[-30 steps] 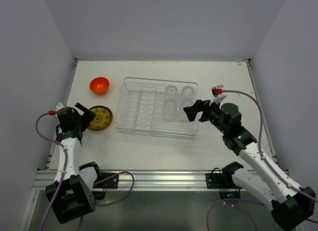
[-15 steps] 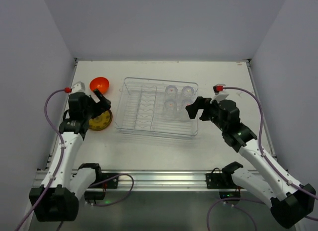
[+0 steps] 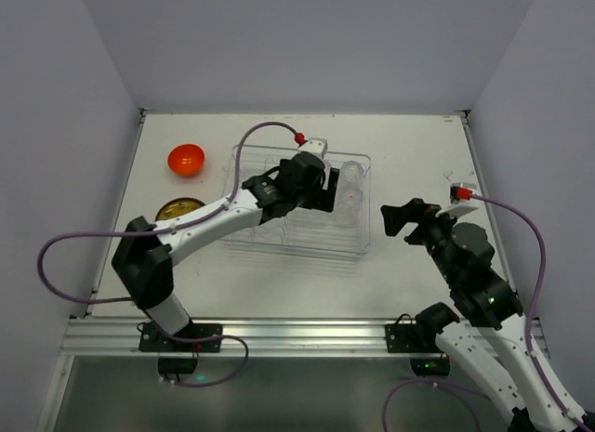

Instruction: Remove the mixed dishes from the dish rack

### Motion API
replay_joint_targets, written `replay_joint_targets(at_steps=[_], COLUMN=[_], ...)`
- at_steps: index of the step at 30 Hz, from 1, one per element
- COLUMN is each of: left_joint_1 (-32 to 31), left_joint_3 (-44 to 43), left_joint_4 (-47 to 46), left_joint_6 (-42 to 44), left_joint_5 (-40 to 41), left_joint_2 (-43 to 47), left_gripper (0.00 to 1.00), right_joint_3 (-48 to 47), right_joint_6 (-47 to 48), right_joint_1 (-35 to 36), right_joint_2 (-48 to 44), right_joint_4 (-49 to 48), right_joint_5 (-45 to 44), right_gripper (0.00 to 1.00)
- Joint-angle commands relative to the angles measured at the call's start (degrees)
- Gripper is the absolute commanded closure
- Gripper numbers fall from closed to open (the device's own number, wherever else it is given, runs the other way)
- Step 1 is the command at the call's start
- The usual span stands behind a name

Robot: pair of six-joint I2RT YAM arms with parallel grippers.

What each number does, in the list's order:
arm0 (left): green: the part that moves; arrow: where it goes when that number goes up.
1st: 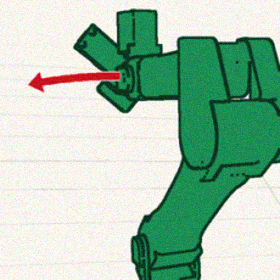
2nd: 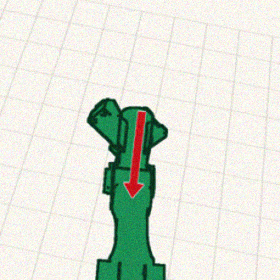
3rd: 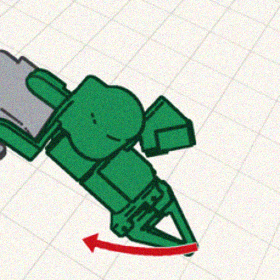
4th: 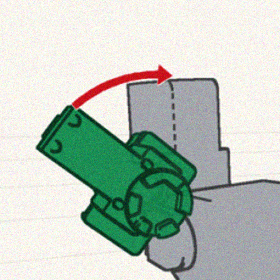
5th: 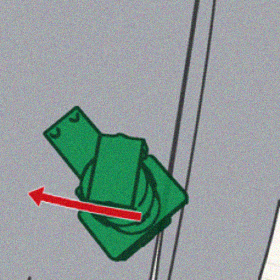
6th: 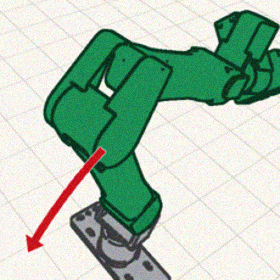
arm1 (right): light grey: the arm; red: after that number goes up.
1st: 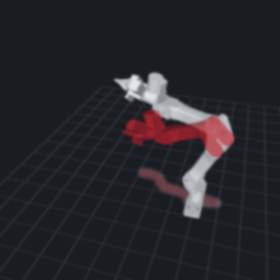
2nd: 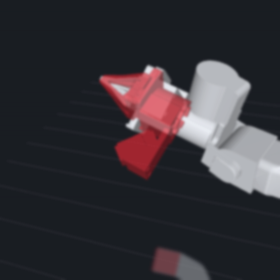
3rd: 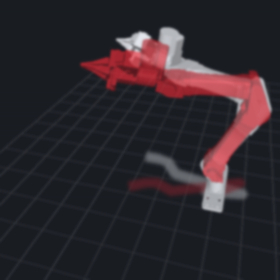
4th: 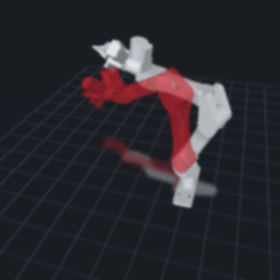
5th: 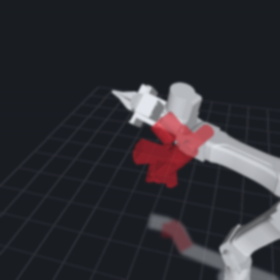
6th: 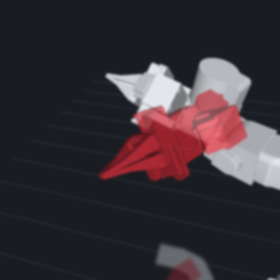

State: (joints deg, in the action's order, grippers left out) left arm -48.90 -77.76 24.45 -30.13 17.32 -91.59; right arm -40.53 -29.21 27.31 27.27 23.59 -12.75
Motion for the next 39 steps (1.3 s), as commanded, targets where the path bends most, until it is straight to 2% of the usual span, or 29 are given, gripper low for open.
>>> replay_joint_targets(at_steps=[1, 5, 18, 23, 26, 30, 31, 32, 33, 39], left_joint_1=[-1.1, -1.3, 1.0, 1.5, 1.8, 1.8, 1.8, 1.8, 1.8, 1.8], left_joint_3=[-7.0, -9.9, -12.4, -12.0, -10.1, -9.3, -9.1, -8.8, -8.0, -6.9], left_joint_4=[2.3, 2.2, 0.5, 0.2, -3.3, -4.3, -4.3, -4.8, -5.1, -3.0], left_joint_6=[1.4, 2.5, 4.8, 5.6, 7.4, 8.1, 7.8, 6.9, 6.6, 2.2], left_joint_5=[4.2, 4.6, 4.7, 5.1, 3.3, 2.3, 2.3, 2.3, 2.2, 4.9], left_joint_2=[-5.9, -11.8, -18.9, -19.9, -19.5, -20.4, -20.4, -20.2, -19.7, -15.8], left_gripper=[0.00, 0.00, 0.00, 0.05, 0.09, 0.25, 0.40, 0.48, 0.61, 1.00], right_joint_3=[-0.2, 0.6, 1.2, 1.1, 1.5, 1.6, 1.5, 1.4, 1.3, 1.3], right_joint_6=[-1.7, -1.4, 0.3, 0.6, 0.7, 0.9, 1.0, 1.1, 1.2, 1.8], right_joint_1=[-0.1, -0.1, -0.2, -0.2, -0.2, -0.2, -0.2, -0.2, -0.2, -0.2], right_joint_2=[-2.8, -2.8, -3.4, -3.5, -3.8, -4.2, -4.2, -4.3, -4.4, -5.5], right_joint_4=[4.4, 6.8, 4.4, 4.4, 4.3, 4.2, 4.4, 4.4, 4.4, 4.4], right_joint_5=[-2.9, 0.2, 7.6, 8.1, 8.7, 9.3, 9.7, 9.7, 9.7, 10.5], right_gripper=[0.01, 0.01, 0.01, 0.01, 0.01, 0.01, 0.01, 0.01, 0.01, 0.01])
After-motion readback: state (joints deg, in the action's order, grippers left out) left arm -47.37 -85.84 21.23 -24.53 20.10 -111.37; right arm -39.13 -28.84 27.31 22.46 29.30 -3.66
